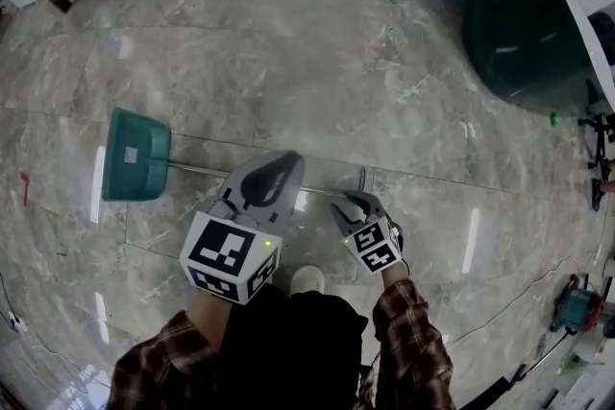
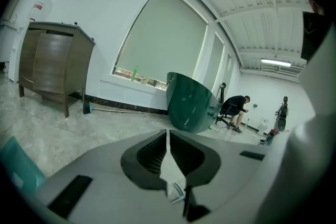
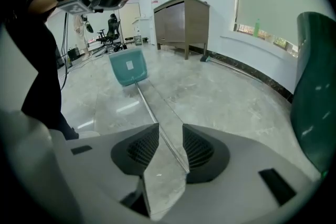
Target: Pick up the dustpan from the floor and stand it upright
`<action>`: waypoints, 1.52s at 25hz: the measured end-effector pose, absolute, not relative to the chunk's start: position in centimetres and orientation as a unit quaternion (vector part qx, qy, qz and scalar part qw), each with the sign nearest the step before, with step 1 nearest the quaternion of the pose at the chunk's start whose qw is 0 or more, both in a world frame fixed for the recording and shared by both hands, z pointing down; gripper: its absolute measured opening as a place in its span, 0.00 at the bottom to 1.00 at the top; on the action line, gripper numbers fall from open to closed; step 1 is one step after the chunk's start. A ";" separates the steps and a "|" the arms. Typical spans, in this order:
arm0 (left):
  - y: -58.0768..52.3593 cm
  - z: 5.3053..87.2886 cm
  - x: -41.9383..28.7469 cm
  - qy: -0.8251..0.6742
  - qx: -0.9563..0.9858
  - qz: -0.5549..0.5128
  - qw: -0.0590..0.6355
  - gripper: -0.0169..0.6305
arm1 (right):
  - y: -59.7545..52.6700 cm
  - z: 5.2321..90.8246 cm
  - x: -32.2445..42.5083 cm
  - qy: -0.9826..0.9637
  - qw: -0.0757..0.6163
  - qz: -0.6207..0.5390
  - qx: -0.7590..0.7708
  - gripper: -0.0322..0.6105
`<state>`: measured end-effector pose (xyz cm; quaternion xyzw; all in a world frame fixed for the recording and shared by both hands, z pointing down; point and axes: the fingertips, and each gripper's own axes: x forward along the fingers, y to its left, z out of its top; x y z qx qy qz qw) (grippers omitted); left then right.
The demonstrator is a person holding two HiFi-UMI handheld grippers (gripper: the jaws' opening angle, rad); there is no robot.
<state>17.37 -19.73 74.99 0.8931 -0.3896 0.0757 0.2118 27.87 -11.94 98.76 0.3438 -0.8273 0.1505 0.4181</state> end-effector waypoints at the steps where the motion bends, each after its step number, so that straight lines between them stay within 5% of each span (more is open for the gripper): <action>1: -20.0 75.7 17.4 -0.389 0.894 0.073 0.209 0.07 | -11.9 100.3 28.1 -0.827 0.425 0.149 0.336 0.25; 22: -23.3 84.5 18.0 -0.382 0.899 0.064 0.204 0.07 | -11.1 120.5 32.6 -0.773 0.599 0.123 0.170 0.29; 38: -24.1 83.6 18.1 -0.381 0.897 0.056 0.219 0.07 | -10.2 118.9 32.5 -0.759 0.614 0.179 0.122 0.20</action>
